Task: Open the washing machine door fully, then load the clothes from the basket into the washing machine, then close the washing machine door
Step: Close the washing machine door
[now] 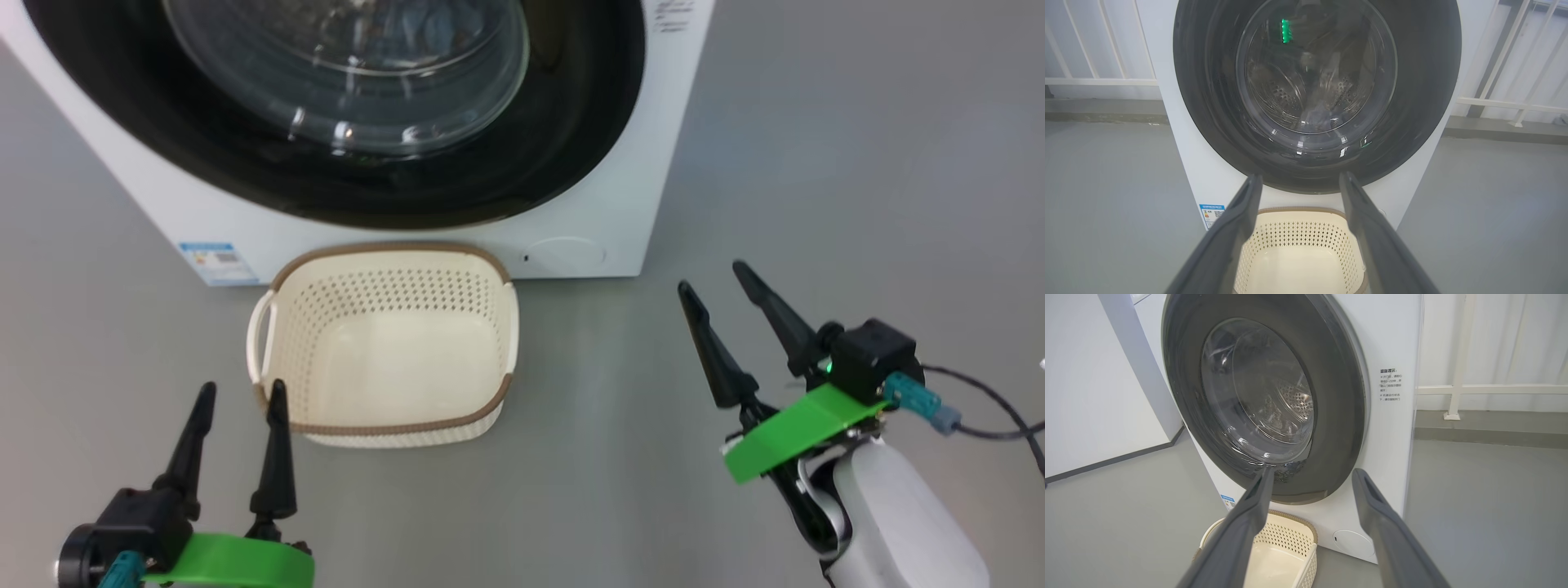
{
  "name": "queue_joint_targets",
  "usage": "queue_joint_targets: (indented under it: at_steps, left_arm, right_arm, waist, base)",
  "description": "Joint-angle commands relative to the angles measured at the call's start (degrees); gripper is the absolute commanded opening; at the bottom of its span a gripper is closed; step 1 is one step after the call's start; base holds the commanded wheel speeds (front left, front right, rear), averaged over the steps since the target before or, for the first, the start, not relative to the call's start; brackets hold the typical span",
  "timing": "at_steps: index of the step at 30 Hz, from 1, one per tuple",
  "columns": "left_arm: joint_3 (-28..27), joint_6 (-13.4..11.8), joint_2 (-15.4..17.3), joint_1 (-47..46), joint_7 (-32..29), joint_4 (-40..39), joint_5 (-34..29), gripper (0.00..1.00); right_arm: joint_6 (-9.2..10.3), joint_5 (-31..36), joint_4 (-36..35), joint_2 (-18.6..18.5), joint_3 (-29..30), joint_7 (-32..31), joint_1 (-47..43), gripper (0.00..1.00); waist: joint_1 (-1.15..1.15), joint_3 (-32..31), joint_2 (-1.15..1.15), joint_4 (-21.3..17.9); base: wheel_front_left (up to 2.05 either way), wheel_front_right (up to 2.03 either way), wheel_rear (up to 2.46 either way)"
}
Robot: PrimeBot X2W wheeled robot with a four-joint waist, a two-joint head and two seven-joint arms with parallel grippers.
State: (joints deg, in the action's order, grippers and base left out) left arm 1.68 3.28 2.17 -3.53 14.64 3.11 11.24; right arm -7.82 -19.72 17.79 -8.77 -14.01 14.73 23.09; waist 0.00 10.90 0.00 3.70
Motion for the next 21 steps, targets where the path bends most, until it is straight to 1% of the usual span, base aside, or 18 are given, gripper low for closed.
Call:
queue_joint_targets:
  at_steps: [1,7,11,21]
  left_arm:
    - [-2.5,-0.7,0.7,-0.1,0.4,-1.5,-0.9,1.0]
    - [-4.4,-2.6,0.7,2.3,0.4,-1.4,-0.8,1.0]
    - [-5.1,-3.4,0.7,4.5,0.4,-1.4,-0.7,1.0]
    - [-6.0,-5.0,0.7,8.9,0.4,-1.0,-1.5,1.0]
  right_arm:
    - [0.33,1.0,-1.8,0.7,-0.8,0.3,-1.7,1.0]
    - [0.33,1.8,-2.4,1.5,0.4,0.3,-6.2,1.0]
    - [0.33,2.3,-2.8,2.1,1.8,0.3,-9.3,1.0]
    - [0.33,2.4,-3.1,4.1,5.4,0.3,-15.0,1.0]
  waist:
    - [0.0,-2.5,0.0,-2.6]
    - [0.0,-5.3,0.0,-4.3]
    - [0.0,-7.4,0.0,-5.1]
    - [0.0,-10.5,0.0,-5.2]
  base:
    - [0.0,0.0,0.0]
    - [0.0,0.0,0.0]
    - [0.0,0.0,0.0]
    - [0.0,0.0,0.0]
